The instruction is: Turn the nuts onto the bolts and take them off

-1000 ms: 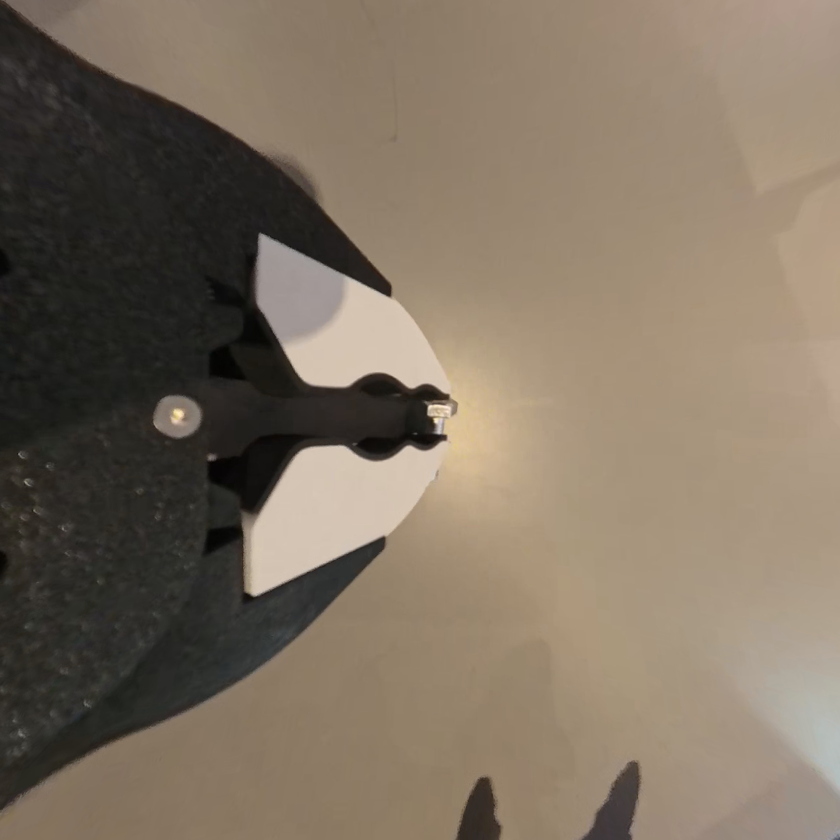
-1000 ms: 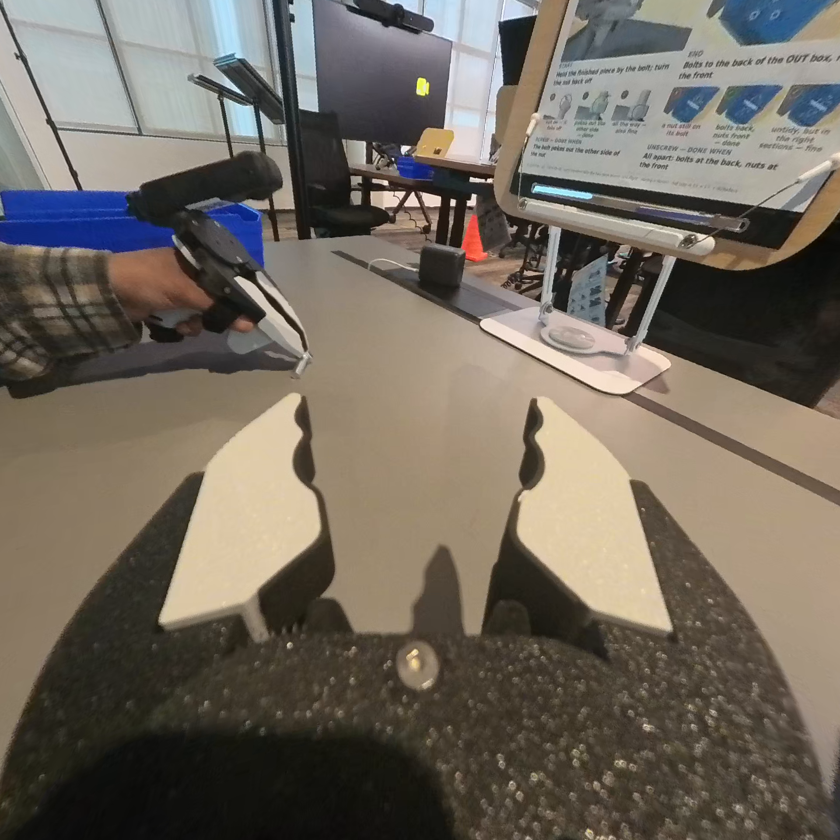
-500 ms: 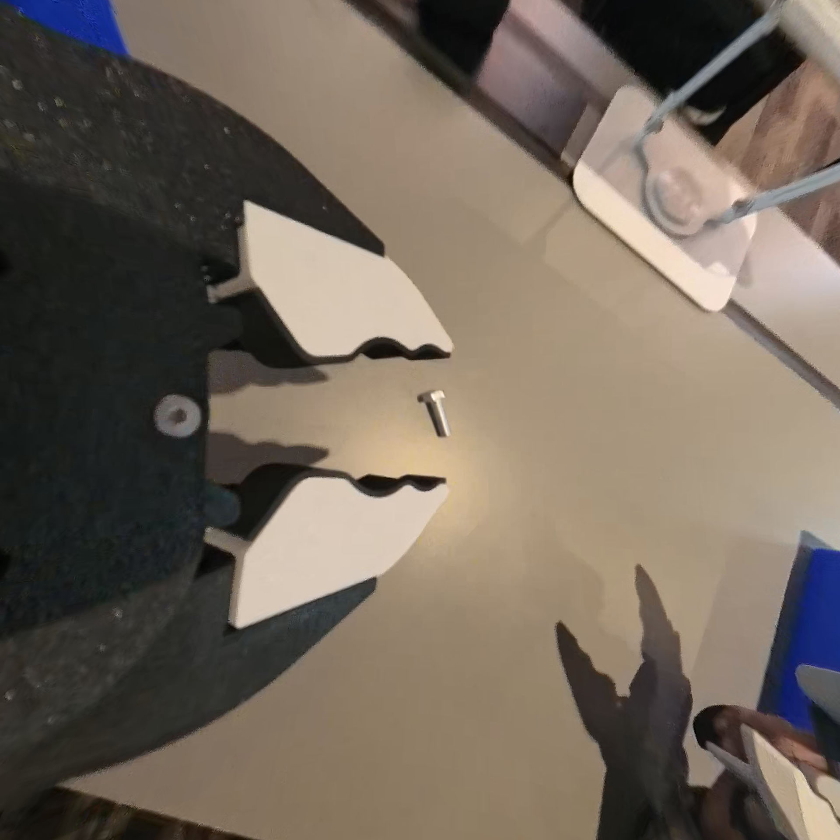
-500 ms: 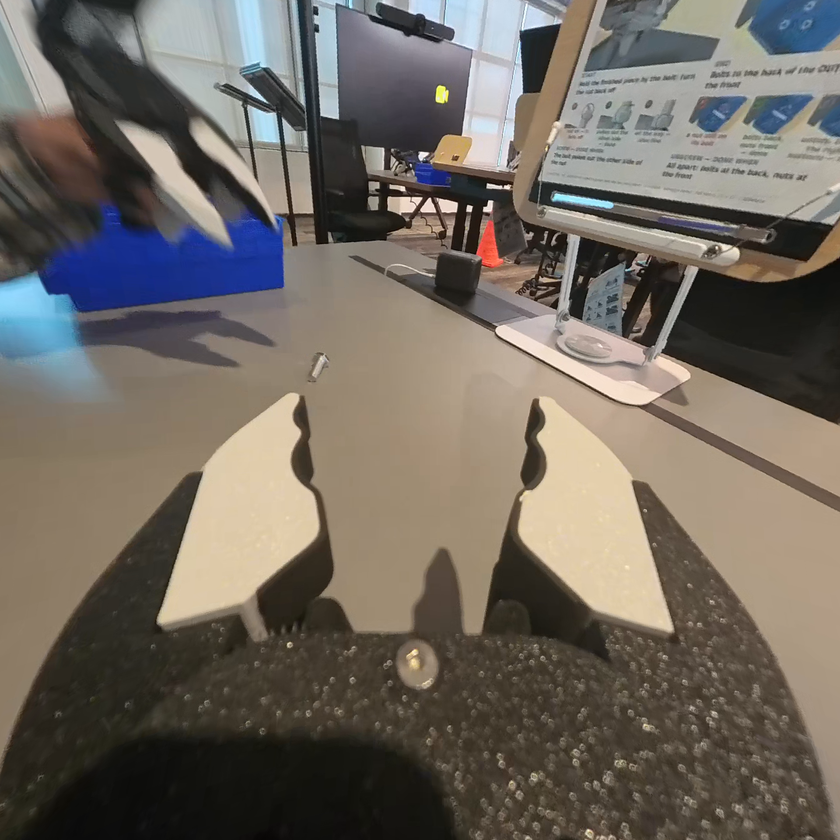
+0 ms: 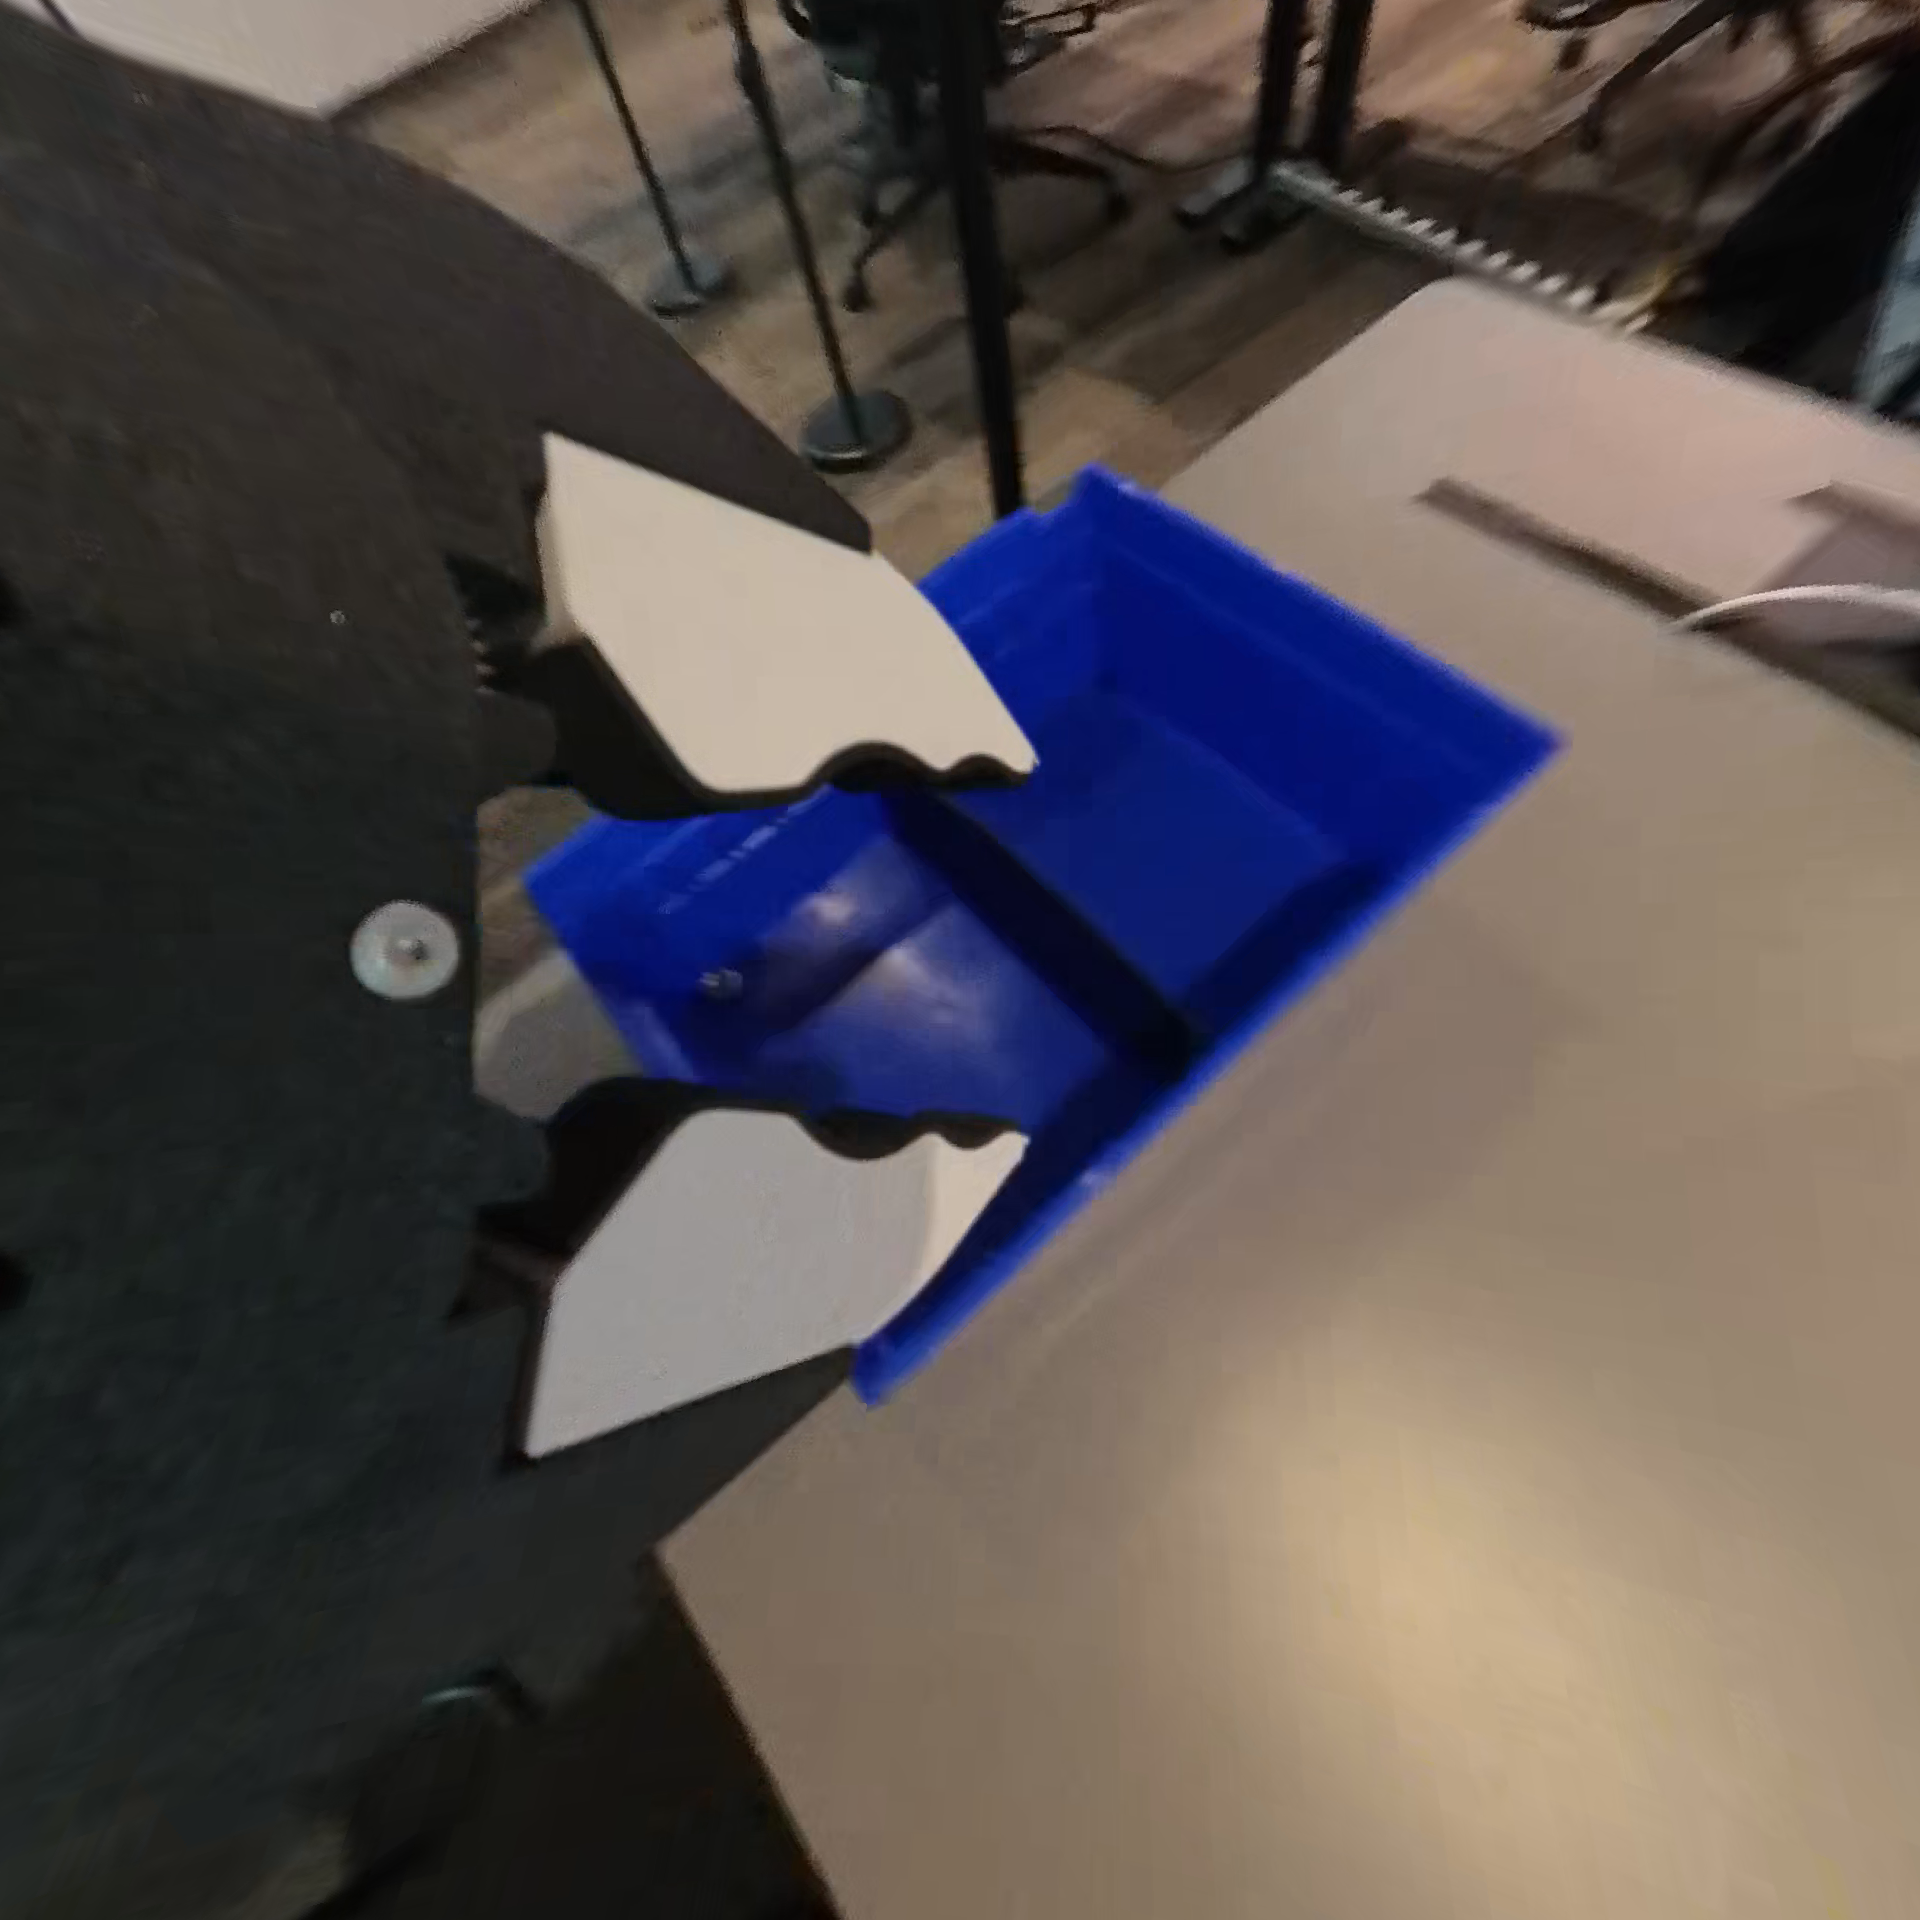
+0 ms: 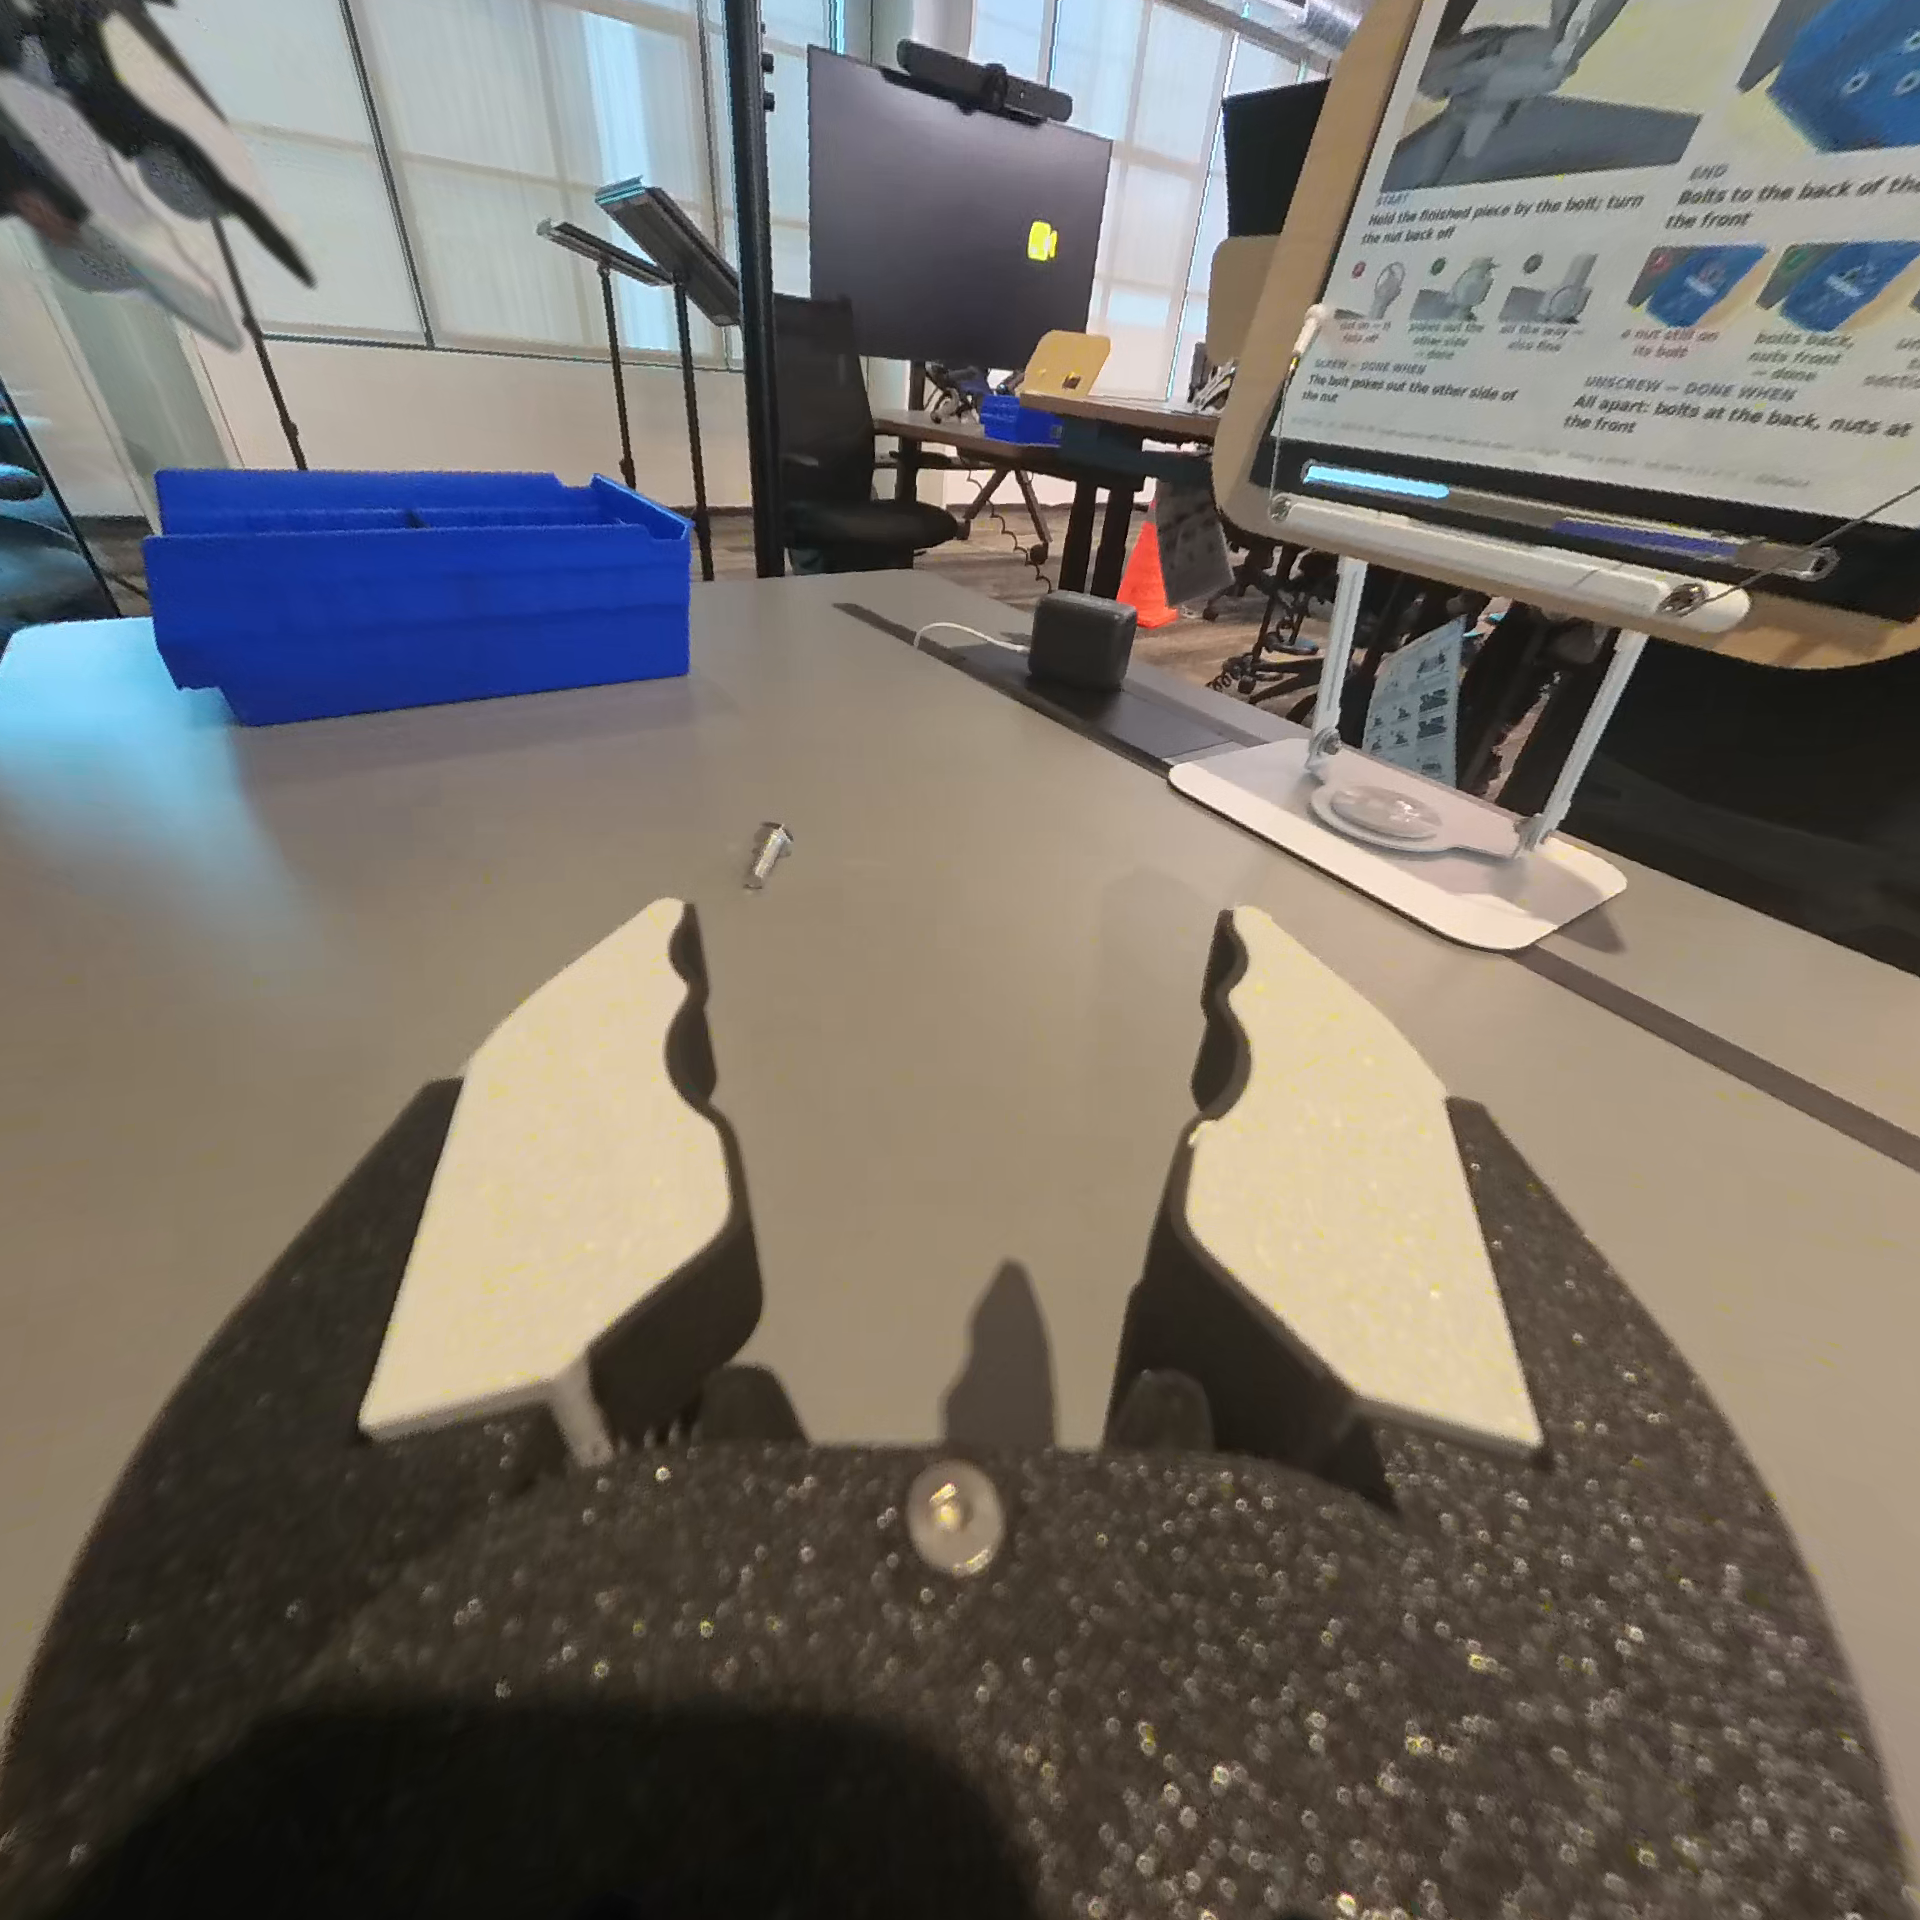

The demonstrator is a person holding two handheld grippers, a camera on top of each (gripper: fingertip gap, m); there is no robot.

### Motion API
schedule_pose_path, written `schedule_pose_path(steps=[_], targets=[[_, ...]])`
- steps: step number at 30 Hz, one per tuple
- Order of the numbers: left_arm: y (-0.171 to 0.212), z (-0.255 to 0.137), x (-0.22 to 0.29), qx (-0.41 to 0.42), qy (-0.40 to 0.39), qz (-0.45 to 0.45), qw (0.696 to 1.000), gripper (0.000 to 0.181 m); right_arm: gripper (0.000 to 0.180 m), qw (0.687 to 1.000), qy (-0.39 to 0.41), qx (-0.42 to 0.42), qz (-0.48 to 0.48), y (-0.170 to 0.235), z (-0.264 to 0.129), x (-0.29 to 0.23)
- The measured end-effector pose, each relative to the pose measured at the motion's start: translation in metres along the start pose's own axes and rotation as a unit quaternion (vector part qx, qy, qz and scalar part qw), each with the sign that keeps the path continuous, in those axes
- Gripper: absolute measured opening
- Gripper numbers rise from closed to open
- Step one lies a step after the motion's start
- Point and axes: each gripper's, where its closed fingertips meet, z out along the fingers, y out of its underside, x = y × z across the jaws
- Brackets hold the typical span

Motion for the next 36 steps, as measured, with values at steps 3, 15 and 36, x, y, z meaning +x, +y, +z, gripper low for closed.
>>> schedule_pose_path(steps=[3,15,36], targets=[[0.051,0.008,-0.005,-0.082,0.017,0.028,0.996,0.056,0.091,1.000,0.000,-0.004,0.002,0.003,0.002,0.000],[0.154,0.061,0.002,-0.273,0.110,-0.010,0.956,0.041,0.091,1.000,0.003,-0.011,0.009,0.010,0.003,0.004],[0.205,0.096,0.018,-0.401,0.112,-0.229,0.880,0.017,0.089,1.000,0.001,-0.003,-0.003,0.003,0.001,0.000]])
